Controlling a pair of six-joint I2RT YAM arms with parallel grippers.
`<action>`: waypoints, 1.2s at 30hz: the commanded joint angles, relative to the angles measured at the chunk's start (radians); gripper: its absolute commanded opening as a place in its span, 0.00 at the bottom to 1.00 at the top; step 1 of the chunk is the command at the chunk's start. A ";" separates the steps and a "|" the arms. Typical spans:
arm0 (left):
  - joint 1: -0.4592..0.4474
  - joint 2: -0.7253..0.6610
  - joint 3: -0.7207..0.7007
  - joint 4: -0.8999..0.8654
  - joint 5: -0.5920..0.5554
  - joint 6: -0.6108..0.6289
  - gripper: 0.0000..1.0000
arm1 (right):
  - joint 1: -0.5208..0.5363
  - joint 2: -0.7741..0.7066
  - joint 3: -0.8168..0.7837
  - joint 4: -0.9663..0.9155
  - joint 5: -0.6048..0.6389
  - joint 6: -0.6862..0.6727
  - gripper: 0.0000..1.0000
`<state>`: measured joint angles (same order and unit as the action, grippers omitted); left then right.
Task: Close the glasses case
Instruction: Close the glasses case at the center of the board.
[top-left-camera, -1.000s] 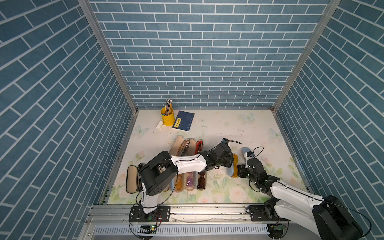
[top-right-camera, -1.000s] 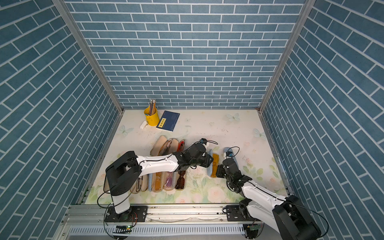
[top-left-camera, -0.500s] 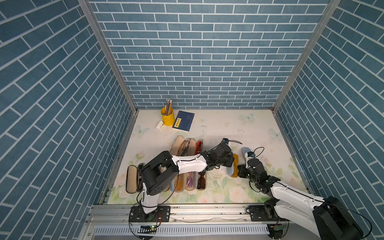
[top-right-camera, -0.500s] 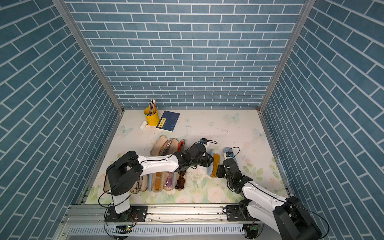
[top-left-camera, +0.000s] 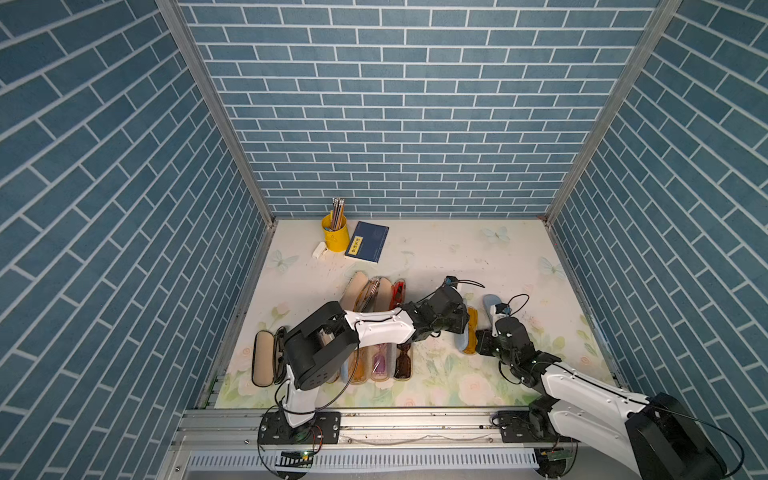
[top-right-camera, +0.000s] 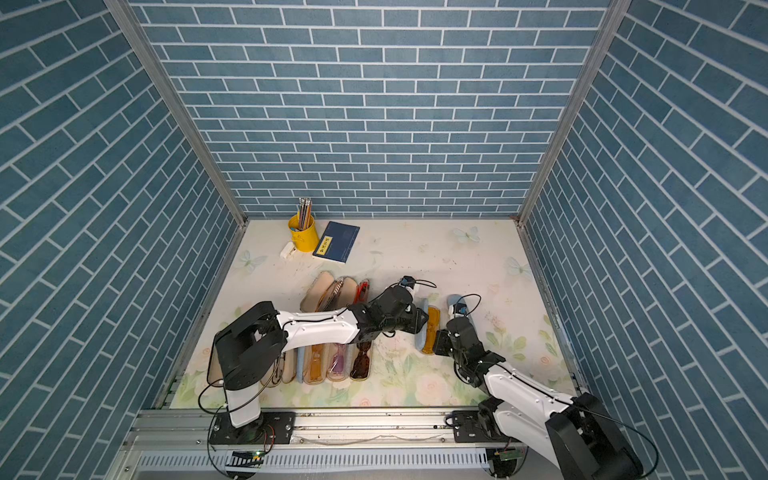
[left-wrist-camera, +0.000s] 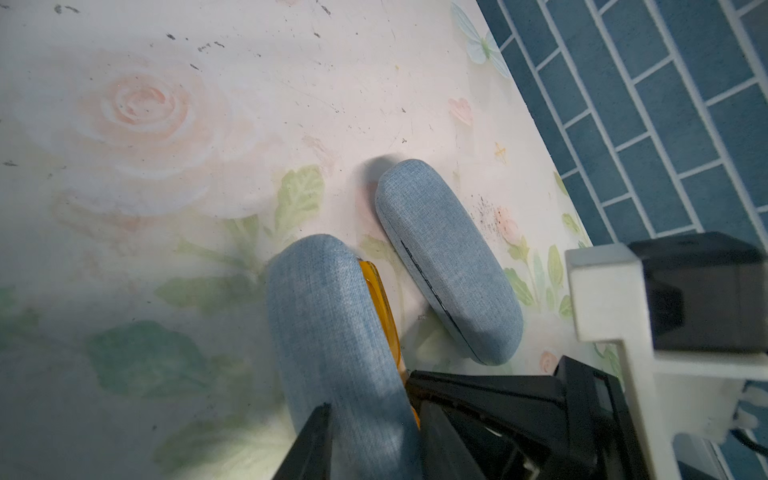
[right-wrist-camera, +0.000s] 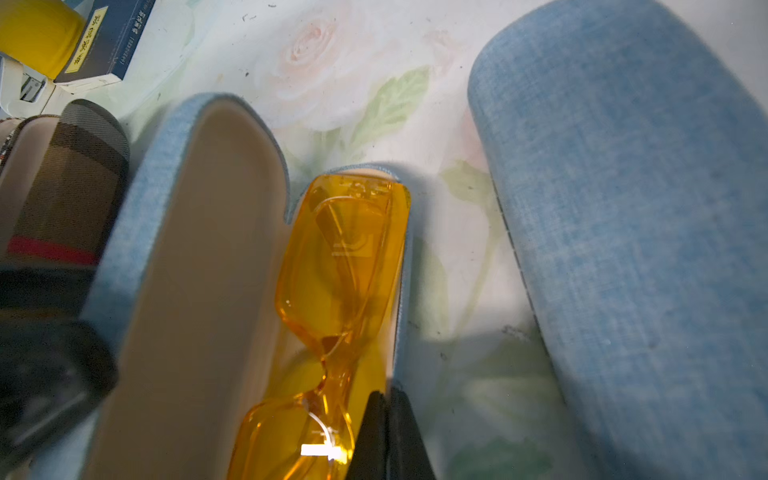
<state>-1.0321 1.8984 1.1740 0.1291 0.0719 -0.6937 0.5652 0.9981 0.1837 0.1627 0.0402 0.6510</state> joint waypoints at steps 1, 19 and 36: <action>-0.004 0.051 0.009 -0.022 0.013 -0.005 0.37 | -0.001 -0.008 -0.017 -0.022 -0.008 0.002 0.05; -0.004 0.074 0.013 -0.005 0.031 -0.015 0.36 | -0.001 -0.011 -0.019 -0.018 -0.010 0.002 0.05; -0.005 0.088 0.017 0.004 0.045 -0.024 0.34 | -0.001 -0.001 -0.006 -0.020 -0.011 -0.005 0.05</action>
<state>-1.0298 1.9305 1.1931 0.1722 0.0792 -0.7109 0.5617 0.9947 0.1810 0.1631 0.0490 0.6510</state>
